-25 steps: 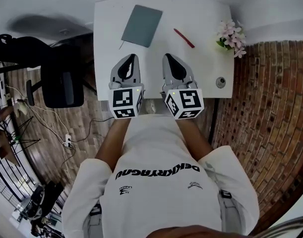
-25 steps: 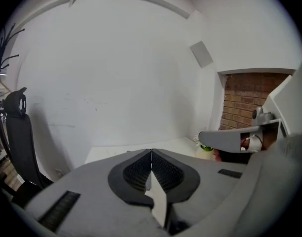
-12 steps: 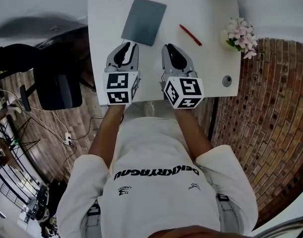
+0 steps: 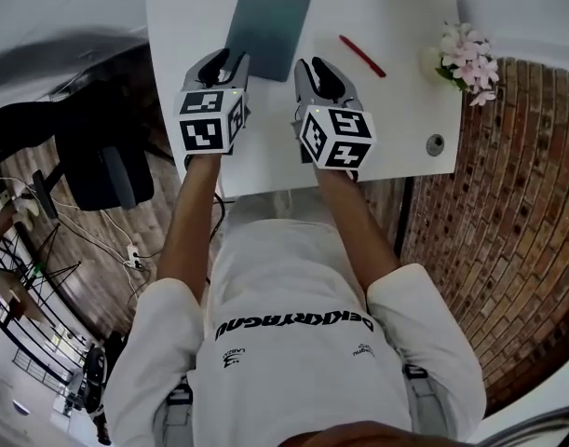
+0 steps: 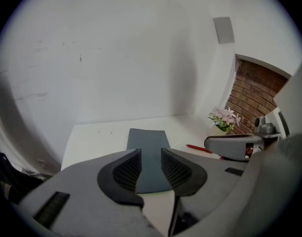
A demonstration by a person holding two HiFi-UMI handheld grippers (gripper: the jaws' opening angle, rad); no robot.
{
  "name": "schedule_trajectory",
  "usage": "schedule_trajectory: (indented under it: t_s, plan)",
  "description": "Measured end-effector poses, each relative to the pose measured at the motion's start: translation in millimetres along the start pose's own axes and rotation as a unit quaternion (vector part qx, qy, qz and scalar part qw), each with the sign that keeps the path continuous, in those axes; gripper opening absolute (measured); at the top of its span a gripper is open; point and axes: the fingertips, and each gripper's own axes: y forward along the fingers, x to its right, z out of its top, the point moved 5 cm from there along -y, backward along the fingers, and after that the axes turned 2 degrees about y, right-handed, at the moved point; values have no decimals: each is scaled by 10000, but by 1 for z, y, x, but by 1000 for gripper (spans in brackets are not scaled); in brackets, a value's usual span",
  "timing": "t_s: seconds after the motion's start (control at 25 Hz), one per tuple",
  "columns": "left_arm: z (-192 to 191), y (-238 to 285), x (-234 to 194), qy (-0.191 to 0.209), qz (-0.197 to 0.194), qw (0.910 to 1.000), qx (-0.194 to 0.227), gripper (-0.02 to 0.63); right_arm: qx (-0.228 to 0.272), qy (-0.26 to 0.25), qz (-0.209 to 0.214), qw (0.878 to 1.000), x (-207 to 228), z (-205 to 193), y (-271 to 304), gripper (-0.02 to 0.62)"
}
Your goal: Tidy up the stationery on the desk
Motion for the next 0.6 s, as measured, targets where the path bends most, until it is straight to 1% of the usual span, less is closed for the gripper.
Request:
schedule_trajectory:
  t_s: [0.28, 0.6]
  plan:
    - [-2, 48, -31, -74, -135, 9989, -447, 121, -291, 390, -286, 9984, 21, -12, 45, 100]
    - [-7, 90, -52, -63, -201, 9962, -849, 121, -726, 544, -395, 9951, 37, -24, 87, 103]
